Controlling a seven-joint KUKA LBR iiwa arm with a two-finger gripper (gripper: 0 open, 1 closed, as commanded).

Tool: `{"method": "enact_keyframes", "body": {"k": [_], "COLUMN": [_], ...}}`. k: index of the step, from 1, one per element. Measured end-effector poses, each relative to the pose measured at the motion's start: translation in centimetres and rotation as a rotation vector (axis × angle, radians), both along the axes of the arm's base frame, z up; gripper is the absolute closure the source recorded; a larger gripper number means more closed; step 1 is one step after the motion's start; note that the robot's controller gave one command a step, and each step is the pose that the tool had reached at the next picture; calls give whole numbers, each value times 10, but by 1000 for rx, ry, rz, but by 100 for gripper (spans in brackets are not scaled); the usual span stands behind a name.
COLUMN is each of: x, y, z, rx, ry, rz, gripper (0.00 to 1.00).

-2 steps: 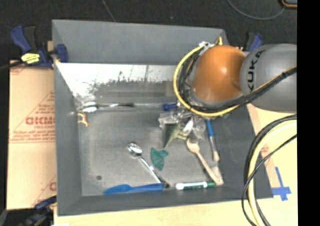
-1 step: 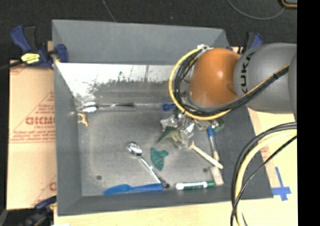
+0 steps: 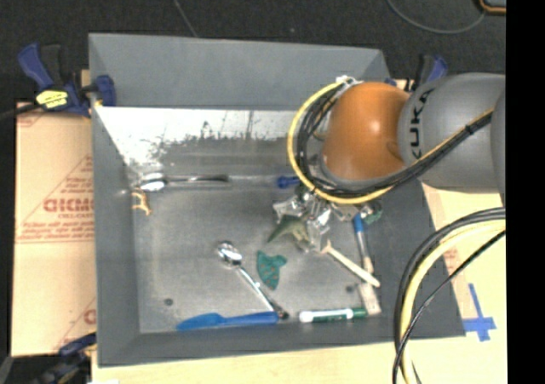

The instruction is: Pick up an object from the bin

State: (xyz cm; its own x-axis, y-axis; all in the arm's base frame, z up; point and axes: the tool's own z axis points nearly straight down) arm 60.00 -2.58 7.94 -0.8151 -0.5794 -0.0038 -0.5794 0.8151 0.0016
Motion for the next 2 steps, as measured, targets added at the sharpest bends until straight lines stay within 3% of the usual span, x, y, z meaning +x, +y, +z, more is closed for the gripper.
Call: {"method": "enact_keyframes", "body": {"k": [1, 2], "x": [-1, -1], "y": [0, -1], "z": [10, 50], "rx": [0, 0], "ry": [2, 1], "rz": [-1, -3], "gripper": [100, 100]}}
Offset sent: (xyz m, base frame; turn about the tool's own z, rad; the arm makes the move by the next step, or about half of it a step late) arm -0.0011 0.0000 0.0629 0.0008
